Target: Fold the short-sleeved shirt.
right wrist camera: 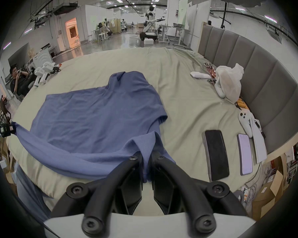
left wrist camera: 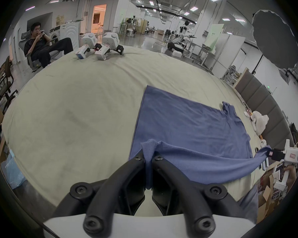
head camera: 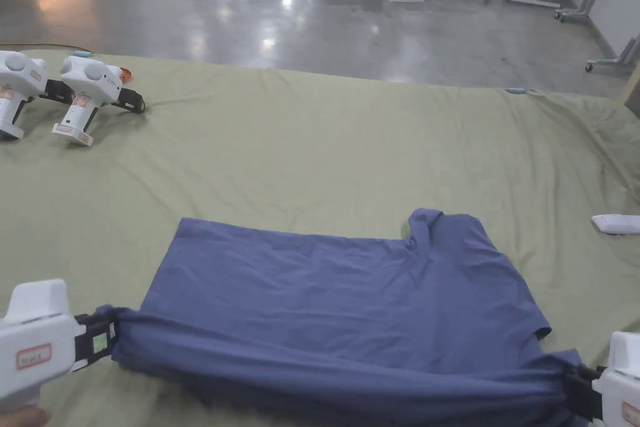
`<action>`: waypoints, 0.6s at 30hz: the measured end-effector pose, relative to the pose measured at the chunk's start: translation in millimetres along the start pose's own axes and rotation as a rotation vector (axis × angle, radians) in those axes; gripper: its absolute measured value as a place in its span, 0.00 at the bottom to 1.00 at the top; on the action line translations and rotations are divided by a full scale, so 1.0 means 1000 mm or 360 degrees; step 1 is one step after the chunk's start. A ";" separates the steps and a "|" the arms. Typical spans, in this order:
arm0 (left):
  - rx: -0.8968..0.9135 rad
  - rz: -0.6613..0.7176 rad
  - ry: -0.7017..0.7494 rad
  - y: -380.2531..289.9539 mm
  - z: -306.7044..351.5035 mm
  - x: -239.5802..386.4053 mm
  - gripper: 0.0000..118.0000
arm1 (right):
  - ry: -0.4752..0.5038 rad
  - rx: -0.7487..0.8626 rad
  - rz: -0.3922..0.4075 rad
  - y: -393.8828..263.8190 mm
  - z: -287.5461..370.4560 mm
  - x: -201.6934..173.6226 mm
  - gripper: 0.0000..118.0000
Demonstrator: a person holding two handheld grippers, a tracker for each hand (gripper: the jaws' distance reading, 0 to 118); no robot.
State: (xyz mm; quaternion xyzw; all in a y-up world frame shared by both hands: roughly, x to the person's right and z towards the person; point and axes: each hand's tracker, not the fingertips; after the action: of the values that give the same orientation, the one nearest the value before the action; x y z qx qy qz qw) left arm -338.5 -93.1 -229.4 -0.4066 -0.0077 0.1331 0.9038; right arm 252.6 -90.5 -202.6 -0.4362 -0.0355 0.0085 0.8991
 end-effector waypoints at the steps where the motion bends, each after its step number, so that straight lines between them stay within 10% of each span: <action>1: -0.0005 -0.0005 0.0001 0.007 -0.007 0.001 0.02 | -0.0003 -0.0002 -0.0009 0.006 -0.007 0.000 0.06; 18: -0.0226 0.0007 0.0118 0.041 -0.114 0.008 0.02 | -0.0046 -0.0082 0.0053 0.068 -0.118 -0.010 0.06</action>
State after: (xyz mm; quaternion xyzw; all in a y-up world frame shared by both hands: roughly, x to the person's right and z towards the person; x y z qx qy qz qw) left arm -326.2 -149.3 -336.7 -0.4743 0.0172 0.1192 0.8721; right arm 251.7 -141.7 -329.7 -0.4597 -0.0416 0.0289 0.8867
